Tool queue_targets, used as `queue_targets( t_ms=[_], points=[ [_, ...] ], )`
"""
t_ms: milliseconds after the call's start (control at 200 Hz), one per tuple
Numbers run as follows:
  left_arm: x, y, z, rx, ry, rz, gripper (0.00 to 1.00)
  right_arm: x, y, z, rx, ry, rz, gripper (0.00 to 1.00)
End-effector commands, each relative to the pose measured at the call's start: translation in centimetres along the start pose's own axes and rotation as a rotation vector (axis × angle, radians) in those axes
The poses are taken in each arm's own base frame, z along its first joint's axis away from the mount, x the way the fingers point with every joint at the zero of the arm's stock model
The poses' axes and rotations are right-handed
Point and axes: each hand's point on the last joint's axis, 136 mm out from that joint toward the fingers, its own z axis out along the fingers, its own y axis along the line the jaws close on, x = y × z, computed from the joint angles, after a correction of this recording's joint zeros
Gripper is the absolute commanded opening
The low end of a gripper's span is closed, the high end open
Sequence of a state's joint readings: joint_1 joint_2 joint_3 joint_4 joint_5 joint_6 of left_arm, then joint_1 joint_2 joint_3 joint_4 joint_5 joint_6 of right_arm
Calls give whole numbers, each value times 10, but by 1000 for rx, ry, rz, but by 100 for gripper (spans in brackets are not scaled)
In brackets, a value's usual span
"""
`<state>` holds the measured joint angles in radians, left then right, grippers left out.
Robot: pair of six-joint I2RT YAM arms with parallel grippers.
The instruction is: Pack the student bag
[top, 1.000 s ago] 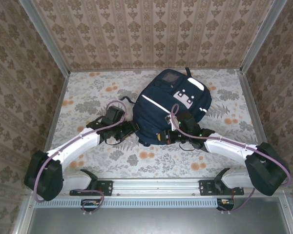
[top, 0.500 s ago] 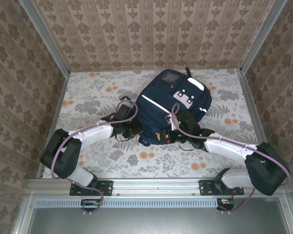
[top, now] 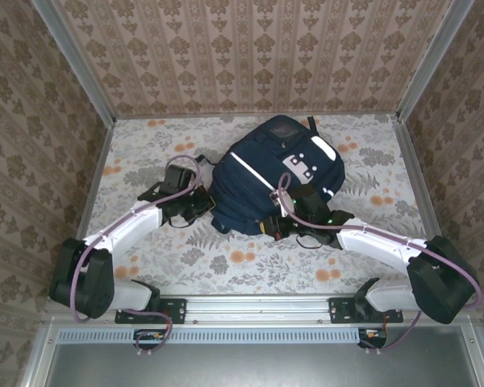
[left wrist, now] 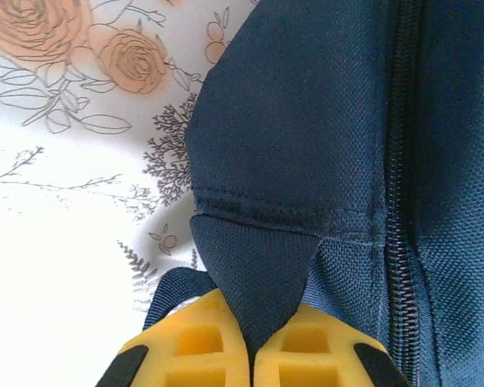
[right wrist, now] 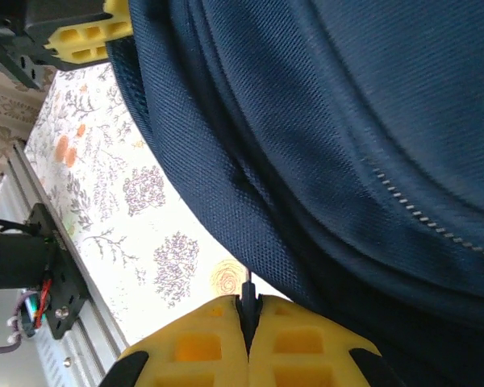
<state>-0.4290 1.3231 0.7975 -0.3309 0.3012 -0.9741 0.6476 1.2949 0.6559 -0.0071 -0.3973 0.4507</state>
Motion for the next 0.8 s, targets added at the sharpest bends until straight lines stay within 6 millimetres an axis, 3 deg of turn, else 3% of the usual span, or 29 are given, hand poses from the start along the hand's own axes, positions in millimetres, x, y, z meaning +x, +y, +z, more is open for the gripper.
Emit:
queue_targets(
  t_ms=[0, 260, 330, 405, 440, 510, 565, 710, 795],
  points=[
    [-22, 15, -19, -36, -99, -10, 0, 15, -43, -9, 231, 36, 17, 0],
    [-26, 24, -27, -21, -115, -47, 0, 12, -93, -32, 523, -67, 78, 0],
    [-25, 24, -26, -13, -108, -46, 0, 14, -90, -30, 499, -83, 120, 0],
    [-20, 16, -21, 14, -87, -18, 0, 15, -72, -20, 424, -70, 103, 0],
    [-18, 13, -21, 7, -75, 3, 9, 14, -64, -17, 403, -71, 88, 0],
    [-11, 7, -22, -11, -58, 51, 38, 12, -52, -12, 367, -86, 61, 0],
    [-9, -3, -27, -9, -62, 91, 50, 10, -46, -10, 342, -97, 59, 0],
    [-8, -27, -46, 13, -84, 155, 56, 4, -31, -6, 265, -120, 85, 0],
    [6, -45, -43, 47, -60, 171, 56, 2, -28, -5, 252, -127, 95, 0]
  ],
)
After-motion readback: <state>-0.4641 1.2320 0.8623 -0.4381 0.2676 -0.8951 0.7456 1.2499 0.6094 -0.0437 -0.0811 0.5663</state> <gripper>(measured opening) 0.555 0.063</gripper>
